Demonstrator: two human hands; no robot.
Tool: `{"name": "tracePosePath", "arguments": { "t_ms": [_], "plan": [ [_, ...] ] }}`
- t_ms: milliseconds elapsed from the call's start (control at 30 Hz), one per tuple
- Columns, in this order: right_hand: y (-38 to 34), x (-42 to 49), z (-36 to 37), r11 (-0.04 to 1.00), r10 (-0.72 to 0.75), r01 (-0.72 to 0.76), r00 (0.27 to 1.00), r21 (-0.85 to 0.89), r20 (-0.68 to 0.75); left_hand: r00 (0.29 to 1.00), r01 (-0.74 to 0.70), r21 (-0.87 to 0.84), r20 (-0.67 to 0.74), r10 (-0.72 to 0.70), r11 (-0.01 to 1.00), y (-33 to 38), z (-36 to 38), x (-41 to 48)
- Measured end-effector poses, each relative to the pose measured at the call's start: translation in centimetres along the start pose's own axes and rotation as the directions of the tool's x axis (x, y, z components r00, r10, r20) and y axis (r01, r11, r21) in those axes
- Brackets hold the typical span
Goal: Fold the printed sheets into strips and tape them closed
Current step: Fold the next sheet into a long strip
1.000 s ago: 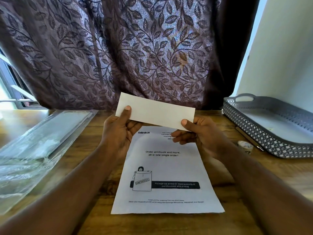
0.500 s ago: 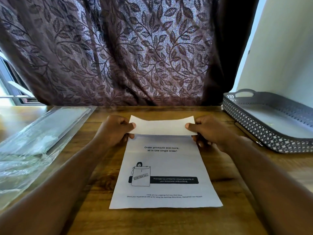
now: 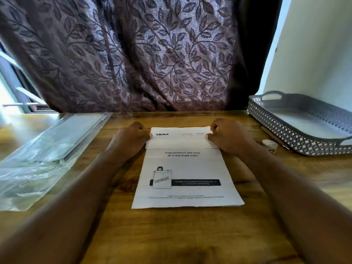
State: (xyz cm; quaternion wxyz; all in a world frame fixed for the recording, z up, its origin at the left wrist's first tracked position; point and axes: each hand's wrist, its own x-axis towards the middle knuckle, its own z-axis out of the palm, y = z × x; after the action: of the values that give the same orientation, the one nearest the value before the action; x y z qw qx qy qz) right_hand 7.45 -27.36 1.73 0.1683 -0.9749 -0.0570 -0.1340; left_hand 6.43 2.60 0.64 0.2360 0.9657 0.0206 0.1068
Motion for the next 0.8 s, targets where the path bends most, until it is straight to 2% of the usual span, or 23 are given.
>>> {"name": "tracePosePath", "arguments": {
  "t_ms": [200, 300, 367, 433, 567, 700, 800],
  "plan": [
    [-9.0, -4.4, 0.9, 0.943, -0.206, 0.223, 0.974, 0.247, -0.091, 1.0, 0.003, -0.062, -0.027, -0.005, 0.998, -0.2, -1.5, -4.6],
    [-13.9, -6.9, 1.9, 0.889, -0.347, 0.354, 0.935, 0.29, -0.08, 0.998, -0.056, -0.065, -0.036, 0.054, 0.996, -1.6, -2.6, -7.0],
    [-16.6, -7.9, 2.8, 0.864, -0.395, 0.385, 0.918, 0.324, -0.037, 0.989, -0.113, -0.068, -0.099, 0.106, 0.991, -3.0, -3.6, -8.4],
    [-20.0, -9.1, 4.0, 0.837, -0.443, 0.413, 0.897, 0.358, 0.002, 0.966, -0.15, -0.082, -0.225, 0.129, 0.985, -5.6, -5.6, -10.4],
    [-25.7, -10.8, 5.6, 0.794, -0.506, 0.442, 0.861, 0.418, 0.049, 0.904, -0.128, -0.286, -0.428, -0.007, 0.95, -10.7, -8.9, -13.4],
    [-30.8, -12.4, 7.2, 0.751, -0.572, 0.494, 0.818, 0.438, 0.057, 0.803, -0.102, -0.169, -0.595, -0.019, 0.98, -15.3, -11.0, -15.5],
    [-34.6, -13.2, 8.5, 0.737, -0.618, 0.529, 0.78, 0.421, 0.101, 0.818, 0.061, -0.128, -0.562, -0.123, 0.99, -17.4, -12.1, -16.6]
  ]
}}
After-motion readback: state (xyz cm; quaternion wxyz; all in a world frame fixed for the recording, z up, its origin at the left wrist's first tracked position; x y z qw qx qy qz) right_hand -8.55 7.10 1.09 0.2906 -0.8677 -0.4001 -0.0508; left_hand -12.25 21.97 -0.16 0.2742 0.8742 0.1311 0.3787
